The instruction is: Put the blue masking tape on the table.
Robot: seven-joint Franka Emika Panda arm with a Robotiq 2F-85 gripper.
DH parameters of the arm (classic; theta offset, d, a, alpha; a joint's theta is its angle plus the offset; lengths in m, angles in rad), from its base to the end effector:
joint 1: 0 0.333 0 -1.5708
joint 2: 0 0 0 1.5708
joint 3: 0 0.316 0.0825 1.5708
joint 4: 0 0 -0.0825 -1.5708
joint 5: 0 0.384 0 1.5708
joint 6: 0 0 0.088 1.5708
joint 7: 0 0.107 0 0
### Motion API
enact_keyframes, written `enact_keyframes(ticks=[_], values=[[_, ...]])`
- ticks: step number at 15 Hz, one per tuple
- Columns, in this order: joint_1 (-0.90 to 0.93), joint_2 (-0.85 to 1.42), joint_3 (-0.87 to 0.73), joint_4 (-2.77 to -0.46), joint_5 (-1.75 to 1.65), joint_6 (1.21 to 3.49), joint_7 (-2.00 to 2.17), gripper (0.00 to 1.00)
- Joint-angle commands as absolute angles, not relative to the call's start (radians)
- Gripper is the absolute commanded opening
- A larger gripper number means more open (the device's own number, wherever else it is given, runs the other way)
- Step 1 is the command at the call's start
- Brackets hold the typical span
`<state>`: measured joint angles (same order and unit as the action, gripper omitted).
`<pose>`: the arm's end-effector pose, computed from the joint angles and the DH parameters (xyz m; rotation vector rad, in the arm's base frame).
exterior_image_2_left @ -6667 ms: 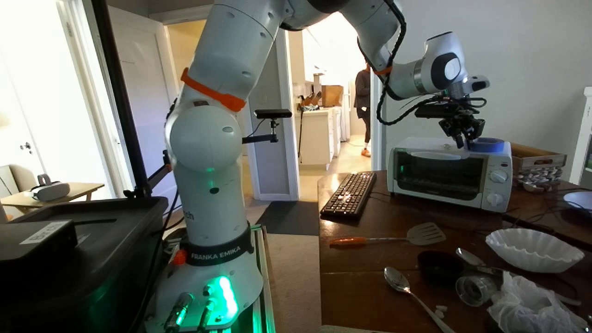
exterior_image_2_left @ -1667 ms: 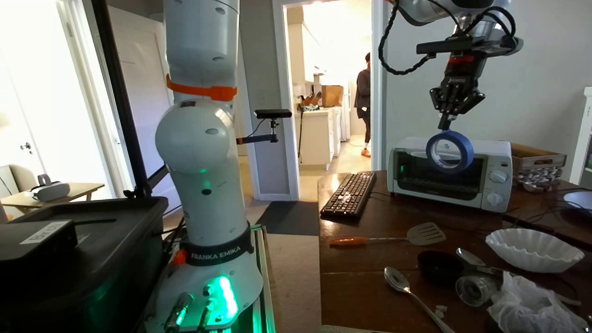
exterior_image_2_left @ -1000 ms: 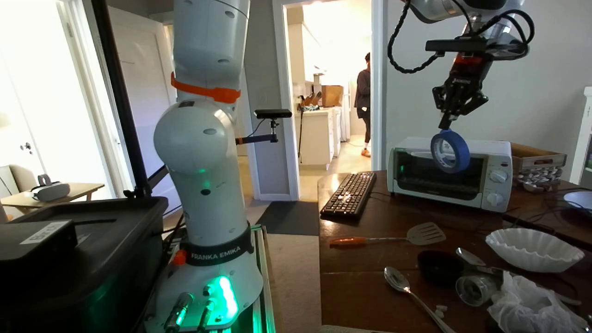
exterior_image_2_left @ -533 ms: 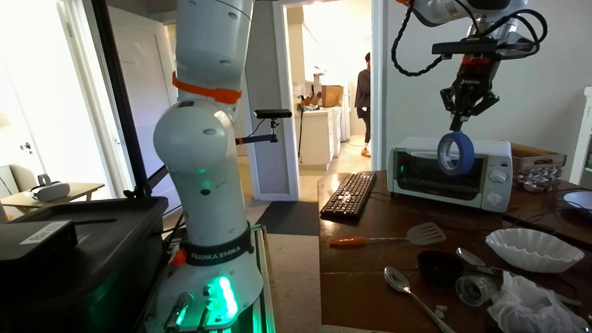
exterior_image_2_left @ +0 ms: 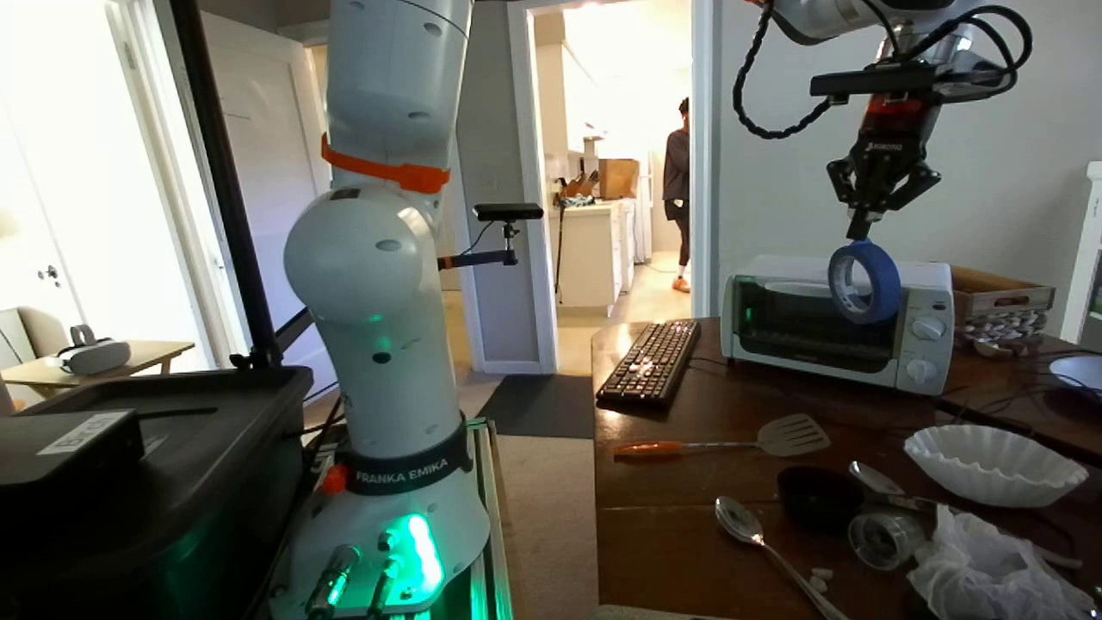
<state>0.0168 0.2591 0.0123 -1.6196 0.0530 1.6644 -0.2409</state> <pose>0.6145 0.0225 0.4565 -3.0221 -0.3940 0.3170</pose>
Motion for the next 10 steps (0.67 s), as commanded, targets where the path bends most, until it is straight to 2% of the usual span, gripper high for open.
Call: enact_keyframes(ticks=[1, 4, 10], values=[[0.012, 0.266, 0.019, -1.611, 0.024, 1.667, -0.239, 0.0], [0.002, 0.244, 0.018, -1.6, 0.035, 1.658, -0.248, 0.0], [0.024, 0.226, 0.022, -1.654, -0.081, 1.825, -0.22, 0.0]])
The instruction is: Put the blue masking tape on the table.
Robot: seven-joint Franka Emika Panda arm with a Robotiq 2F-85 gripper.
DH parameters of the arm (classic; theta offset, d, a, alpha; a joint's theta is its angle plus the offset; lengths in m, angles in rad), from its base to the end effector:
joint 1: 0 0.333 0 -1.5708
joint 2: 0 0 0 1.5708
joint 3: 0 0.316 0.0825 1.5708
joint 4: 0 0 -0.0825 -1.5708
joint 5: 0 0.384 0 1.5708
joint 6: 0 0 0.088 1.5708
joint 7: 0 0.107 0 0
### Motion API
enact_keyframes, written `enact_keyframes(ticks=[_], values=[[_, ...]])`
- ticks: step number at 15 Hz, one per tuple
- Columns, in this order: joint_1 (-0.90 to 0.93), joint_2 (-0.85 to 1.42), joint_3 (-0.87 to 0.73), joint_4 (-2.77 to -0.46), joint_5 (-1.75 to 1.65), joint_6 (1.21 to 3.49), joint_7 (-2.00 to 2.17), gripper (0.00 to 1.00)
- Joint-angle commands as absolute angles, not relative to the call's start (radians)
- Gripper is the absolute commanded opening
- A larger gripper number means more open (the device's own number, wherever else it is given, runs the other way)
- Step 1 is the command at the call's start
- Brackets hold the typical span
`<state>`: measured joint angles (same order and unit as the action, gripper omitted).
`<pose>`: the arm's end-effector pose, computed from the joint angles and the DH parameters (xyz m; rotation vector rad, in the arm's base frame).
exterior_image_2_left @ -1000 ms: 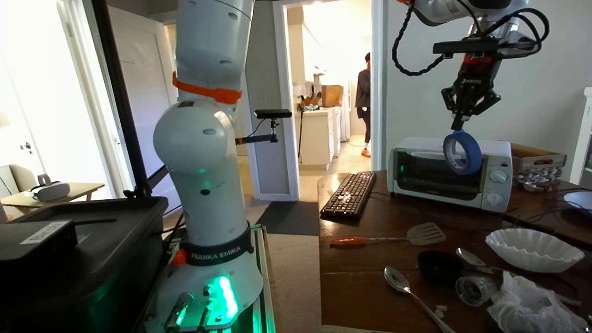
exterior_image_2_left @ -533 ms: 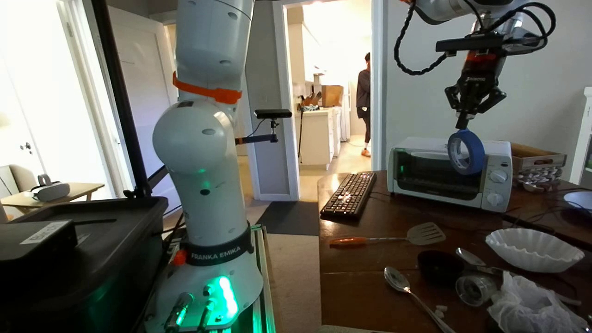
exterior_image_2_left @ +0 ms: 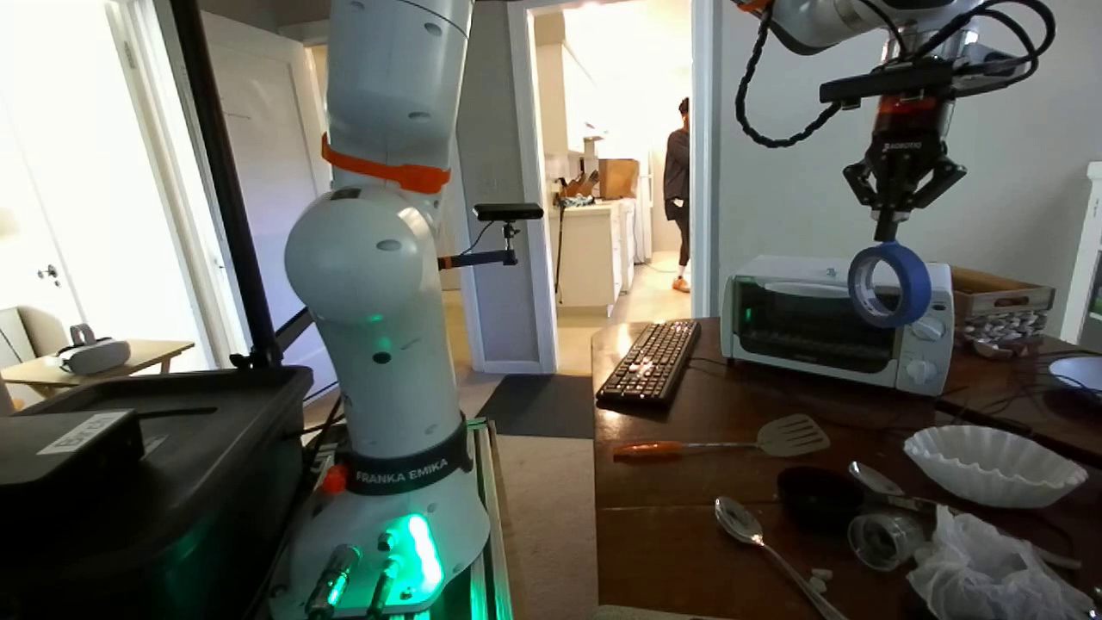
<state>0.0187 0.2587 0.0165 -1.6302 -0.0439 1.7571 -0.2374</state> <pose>0.6241 0.0172 0.4581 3.0786 0.4390 -0.2101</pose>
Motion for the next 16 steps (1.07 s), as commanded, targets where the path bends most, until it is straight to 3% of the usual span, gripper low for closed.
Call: enact_keyframes(ticks=[1, 8, 16], values=[[0.018, 0.208, 0.025, -1.652, -0.071, 1.828, -0.233, 0.0], [0.046, 0.16, 0.001, -1.825, -0.329, 2.257, -0.034, 0.0], [0.077, 0.157, -0.059, -1.928, -0.666, 2.489, 0.308, 0.0]])
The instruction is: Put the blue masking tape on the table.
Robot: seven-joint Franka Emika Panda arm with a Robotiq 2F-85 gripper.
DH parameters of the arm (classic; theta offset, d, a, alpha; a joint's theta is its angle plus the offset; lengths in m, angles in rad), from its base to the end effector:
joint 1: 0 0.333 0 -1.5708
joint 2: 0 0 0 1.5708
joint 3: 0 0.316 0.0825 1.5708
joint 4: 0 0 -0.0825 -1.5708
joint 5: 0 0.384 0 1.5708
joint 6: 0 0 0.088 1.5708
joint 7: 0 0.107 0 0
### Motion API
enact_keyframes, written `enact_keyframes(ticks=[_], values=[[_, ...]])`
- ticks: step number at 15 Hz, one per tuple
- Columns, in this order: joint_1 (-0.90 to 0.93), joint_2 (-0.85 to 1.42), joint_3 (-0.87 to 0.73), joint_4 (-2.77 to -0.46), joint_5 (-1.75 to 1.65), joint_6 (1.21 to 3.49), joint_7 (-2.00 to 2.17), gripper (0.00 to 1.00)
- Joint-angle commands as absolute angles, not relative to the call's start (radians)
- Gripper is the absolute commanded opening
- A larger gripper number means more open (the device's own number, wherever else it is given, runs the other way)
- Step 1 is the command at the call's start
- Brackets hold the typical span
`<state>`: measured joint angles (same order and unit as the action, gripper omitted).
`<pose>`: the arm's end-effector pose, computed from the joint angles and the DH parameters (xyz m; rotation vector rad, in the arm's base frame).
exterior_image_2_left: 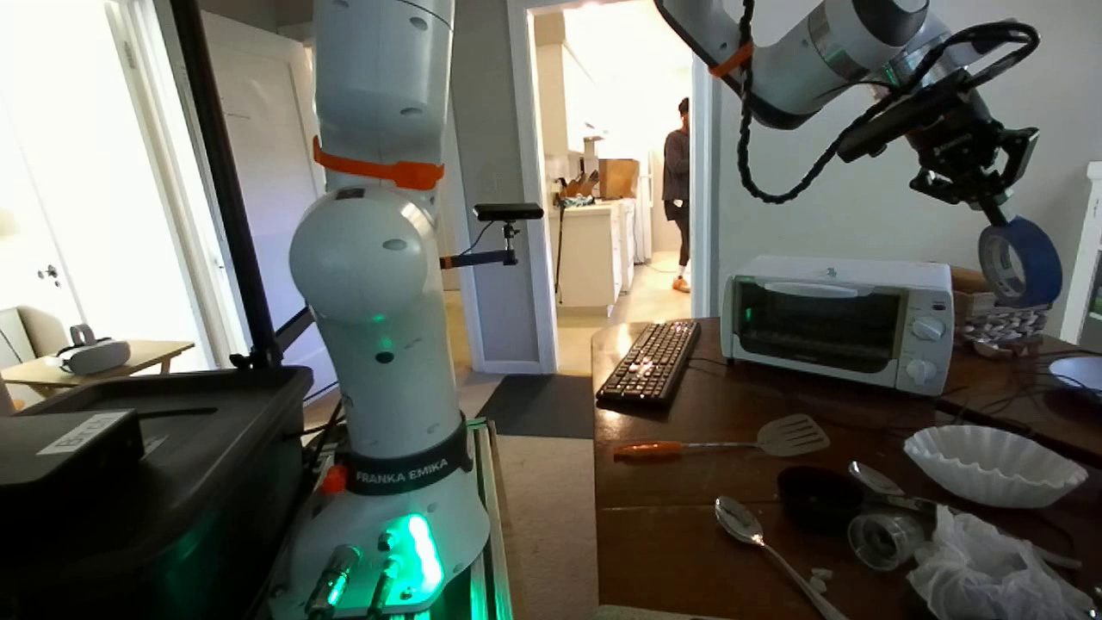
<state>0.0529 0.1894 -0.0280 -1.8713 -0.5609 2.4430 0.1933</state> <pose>0.6396 0.0161 0.4537 2.6725 0.2663 0.5736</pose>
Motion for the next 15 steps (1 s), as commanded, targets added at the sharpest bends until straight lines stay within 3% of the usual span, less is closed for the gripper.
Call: enact_keyframes(ticks=[1, 6, 11, 15], values=[[0.079, 0.157, -0.061, -1.93, -0.692, 2.486, 0.335, 0.0], [0.073, 0.143, -0.042, -1.955, -0.666, 2.433, 0.328, 0.0], [0.029, 0.138, 0.029, -1.943, -0.228, 2.336, -0.044, 0.0], [-0.001, 0.162, 0.039, -1.849, 0.029, 2.126, -0.253, 0.0]])
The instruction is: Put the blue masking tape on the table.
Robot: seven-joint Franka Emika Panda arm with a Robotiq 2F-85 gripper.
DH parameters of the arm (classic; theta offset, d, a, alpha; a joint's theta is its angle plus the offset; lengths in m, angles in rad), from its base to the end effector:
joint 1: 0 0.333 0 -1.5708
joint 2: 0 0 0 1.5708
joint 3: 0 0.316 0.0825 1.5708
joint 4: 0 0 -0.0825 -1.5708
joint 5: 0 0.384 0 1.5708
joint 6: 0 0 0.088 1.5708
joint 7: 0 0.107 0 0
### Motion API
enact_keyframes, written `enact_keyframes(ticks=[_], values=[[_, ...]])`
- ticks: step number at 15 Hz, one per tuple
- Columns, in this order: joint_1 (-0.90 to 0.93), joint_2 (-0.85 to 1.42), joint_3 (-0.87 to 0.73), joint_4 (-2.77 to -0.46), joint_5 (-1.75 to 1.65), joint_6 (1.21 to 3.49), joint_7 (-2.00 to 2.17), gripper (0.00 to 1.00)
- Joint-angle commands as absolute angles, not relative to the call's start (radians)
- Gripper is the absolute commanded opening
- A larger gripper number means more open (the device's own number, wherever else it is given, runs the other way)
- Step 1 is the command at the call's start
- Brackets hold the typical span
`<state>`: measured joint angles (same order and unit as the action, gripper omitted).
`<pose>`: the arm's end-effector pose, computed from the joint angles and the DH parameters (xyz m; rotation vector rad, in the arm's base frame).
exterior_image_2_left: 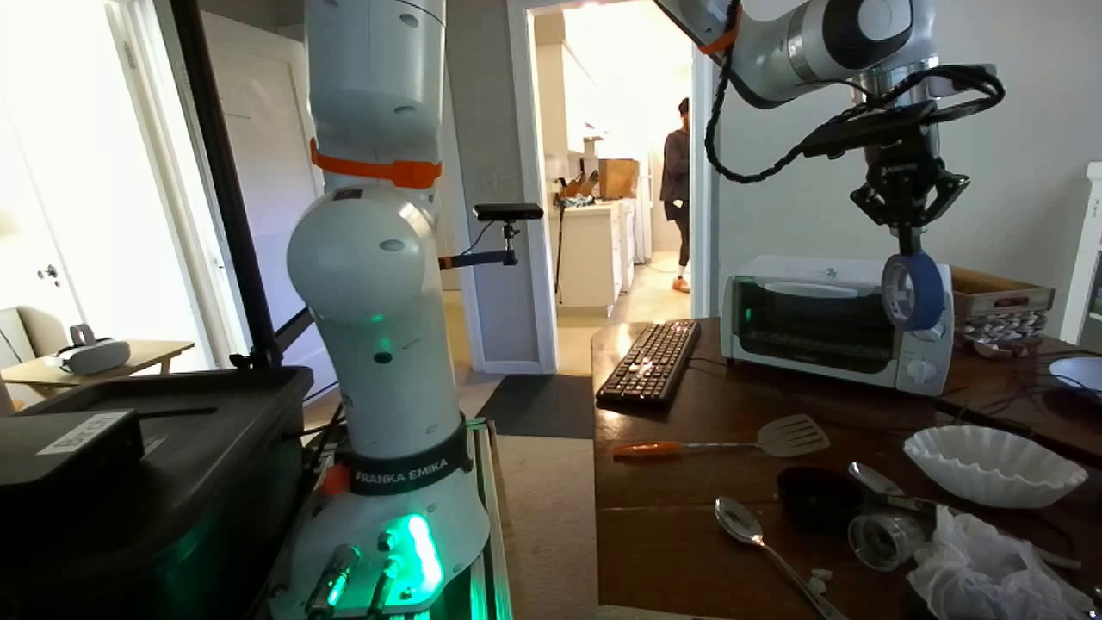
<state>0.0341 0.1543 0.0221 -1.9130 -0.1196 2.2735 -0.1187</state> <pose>0.6144 0.0311 0.4356 3.0020 0.3653 0.3082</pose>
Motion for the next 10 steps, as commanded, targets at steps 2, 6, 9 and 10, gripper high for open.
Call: enact_keyframes(ticks=[2, 6, 9, 10], values=[[-0.021, 0.172, 0.036, -1.805, 0.117, 2.013, -0.353, 0.0], [-0.061, 0.21, 0.026, -1.715, 0.242, 1.785, -0.494, 0.0], [-0.098, 0.266, 0.02, -1.636, 0.318, 1.627, -0.58, 0.0], [-0.111, 0.285, 0.02, -1.606, 0.34, 1.57, -0.605, 0.0]])
